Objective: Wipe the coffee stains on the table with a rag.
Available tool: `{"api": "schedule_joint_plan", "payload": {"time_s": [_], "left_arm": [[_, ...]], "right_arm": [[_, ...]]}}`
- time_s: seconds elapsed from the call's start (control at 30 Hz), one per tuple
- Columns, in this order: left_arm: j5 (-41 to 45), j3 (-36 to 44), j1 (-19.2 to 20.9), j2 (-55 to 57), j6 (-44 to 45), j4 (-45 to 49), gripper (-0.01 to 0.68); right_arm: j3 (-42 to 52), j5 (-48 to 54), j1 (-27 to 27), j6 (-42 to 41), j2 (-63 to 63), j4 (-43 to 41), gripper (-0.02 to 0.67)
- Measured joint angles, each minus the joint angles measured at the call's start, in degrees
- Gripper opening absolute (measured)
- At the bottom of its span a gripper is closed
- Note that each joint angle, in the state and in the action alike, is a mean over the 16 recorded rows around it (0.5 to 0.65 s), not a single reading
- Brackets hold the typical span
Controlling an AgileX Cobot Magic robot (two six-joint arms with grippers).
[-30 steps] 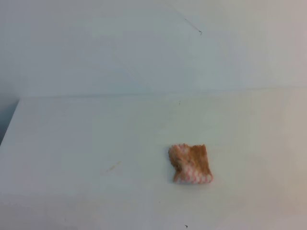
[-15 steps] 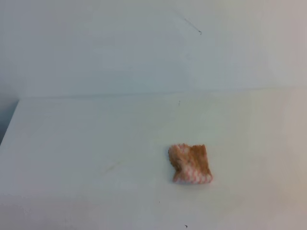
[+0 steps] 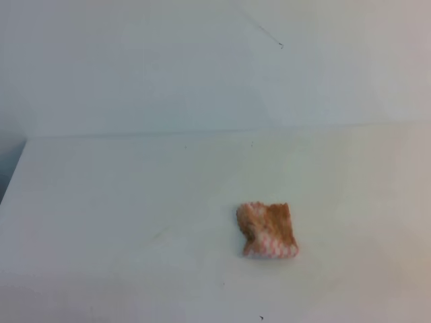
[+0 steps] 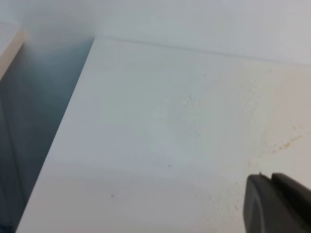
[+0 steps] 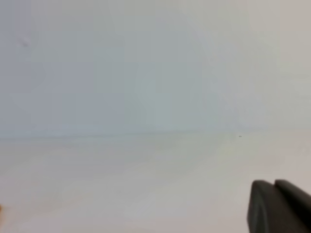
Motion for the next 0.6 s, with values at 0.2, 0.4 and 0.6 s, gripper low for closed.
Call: {"api": "schedule_joint_plan", "payload": {"time_s": [0.2,0.4,0.6], "left_arm": [[0.0,0.0,0.0,0.0,0.0,0.0,-0.001],[0.0,0.0,0.0,0.0,0.0,0.0,-0.001],[0.0,0.0,0.0,0.0,0.0,0.0,-0.001]], "right_arm": [[7.09,-4.47,-5.94,0.19,-4.07,0.3,-0.002],[10.53,-5.47,-7.32,0.33,-5.46,0.54,-0.002],[11.0,-5.62,-7.31,0.41,-5.46,0.81,-0.002]]}}
